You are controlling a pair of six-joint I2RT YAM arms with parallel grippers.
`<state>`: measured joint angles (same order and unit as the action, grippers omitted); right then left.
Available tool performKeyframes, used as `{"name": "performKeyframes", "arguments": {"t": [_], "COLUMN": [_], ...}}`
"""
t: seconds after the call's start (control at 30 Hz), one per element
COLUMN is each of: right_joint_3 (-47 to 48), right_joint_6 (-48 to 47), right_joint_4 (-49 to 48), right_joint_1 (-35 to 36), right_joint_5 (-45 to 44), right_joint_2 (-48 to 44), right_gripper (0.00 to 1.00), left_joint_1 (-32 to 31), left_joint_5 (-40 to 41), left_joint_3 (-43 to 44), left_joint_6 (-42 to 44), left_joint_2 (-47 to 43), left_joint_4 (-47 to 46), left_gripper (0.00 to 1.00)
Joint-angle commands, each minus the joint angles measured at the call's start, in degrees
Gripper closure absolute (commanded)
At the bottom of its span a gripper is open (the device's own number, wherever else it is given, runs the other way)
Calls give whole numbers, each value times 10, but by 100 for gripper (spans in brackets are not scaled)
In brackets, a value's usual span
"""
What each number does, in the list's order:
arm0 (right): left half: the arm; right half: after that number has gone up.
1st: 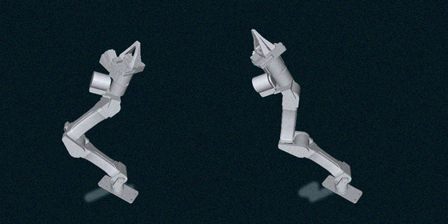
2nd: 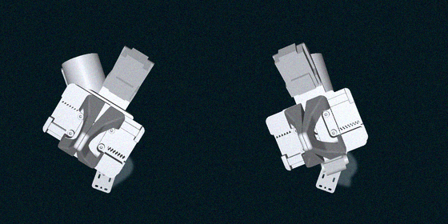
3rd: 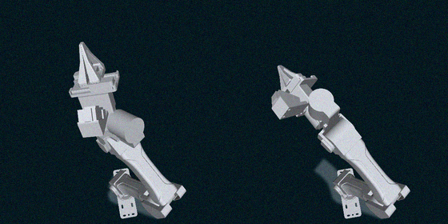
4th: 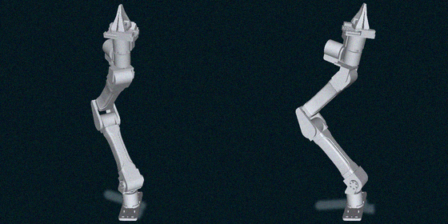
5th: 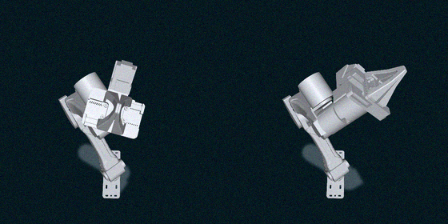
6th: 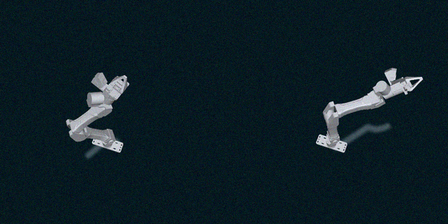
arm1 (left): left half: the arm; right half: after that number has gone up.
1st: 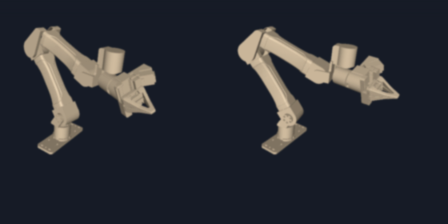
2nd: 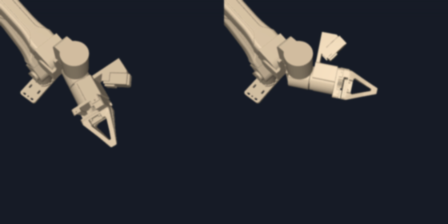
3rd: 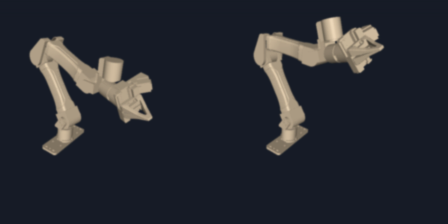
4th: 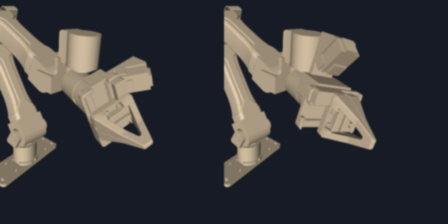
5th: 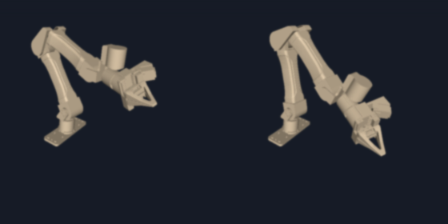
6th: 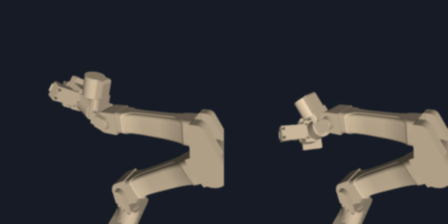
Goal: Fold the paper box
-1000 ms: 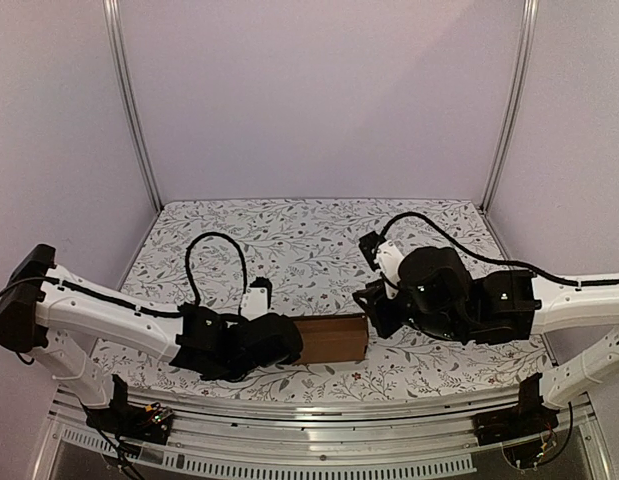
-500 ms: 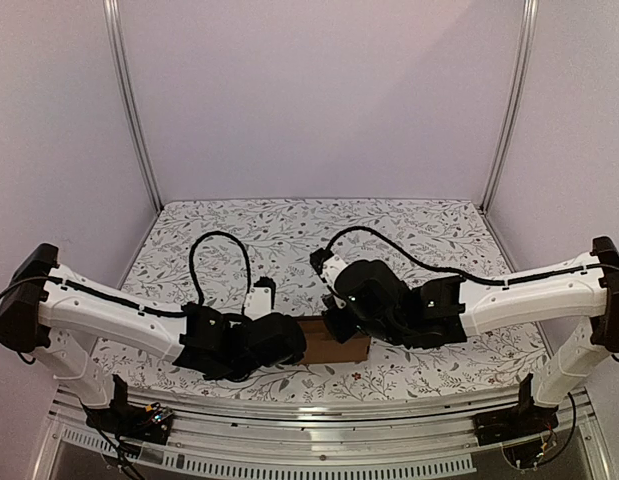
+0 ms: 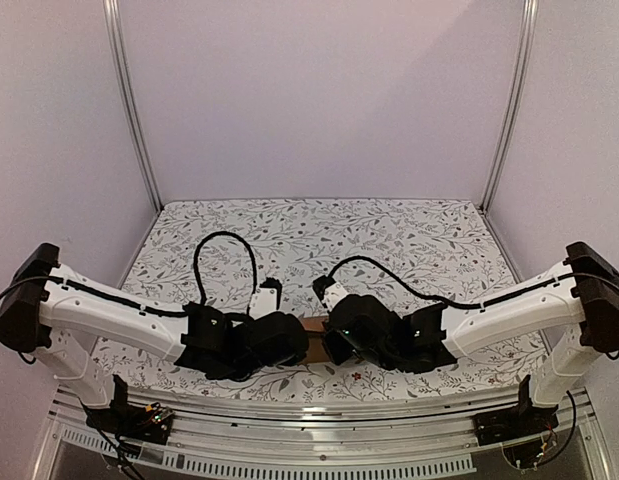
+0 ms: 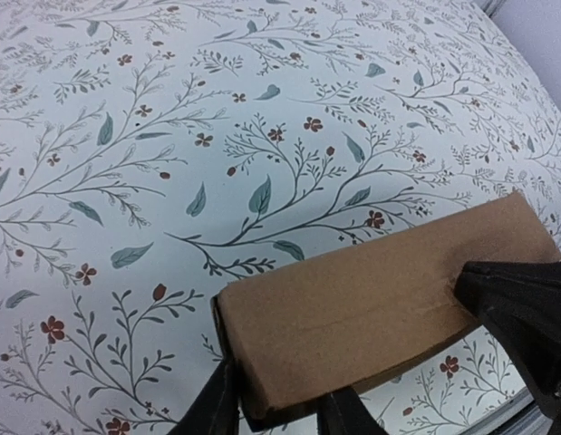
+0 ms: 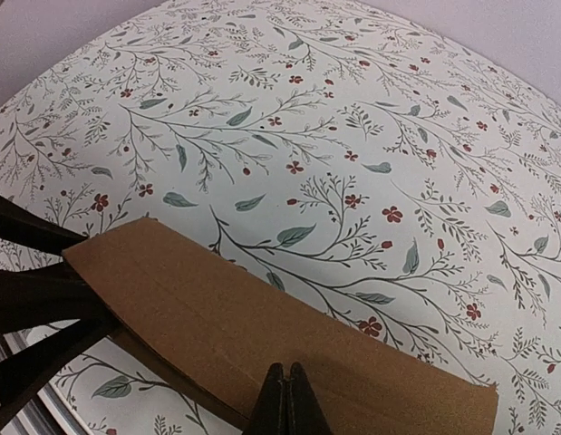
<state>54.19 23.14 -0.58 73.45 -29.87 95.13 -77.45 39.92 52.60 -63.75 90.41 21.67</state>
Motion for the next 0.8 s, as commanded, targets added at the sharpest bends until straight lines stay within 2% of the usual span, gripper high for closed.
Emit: {"name": "performKeyframes", "arguments": {"t": [0.0,0.1,0.23,0.53,0.6,0.77], "right_joint_3": [-25,-29,-30,-36,-35,-34], "right_joint_6": [31,35,34,27,26,23], "right_joint_4": [14,12,11,11,11,11], "right_joint_1": [8,8,8,8,8,8], "right_joint_5": [-16,-19,-23,-27,-26,-21], "right_joint_2": [32,38,37,36,37,35], "right_gripper": [100,100,100,100,100,100], "left_joint_1": [-15,-18,-20,-13,-2,62], "left_joint_5": [-81,-86,-106,-151,-165,-230], "left_joint_3": [-15,-21,-36,-45,-49,-64], "left_joint_6": [16,31,78,194,216,271], "left_joint_2": [15,-4,-37,-152,-182,-234], "left_joint_4": [59,58,48,56,44,-8], "left_gripper": [65,52,42,41,50,94]}}
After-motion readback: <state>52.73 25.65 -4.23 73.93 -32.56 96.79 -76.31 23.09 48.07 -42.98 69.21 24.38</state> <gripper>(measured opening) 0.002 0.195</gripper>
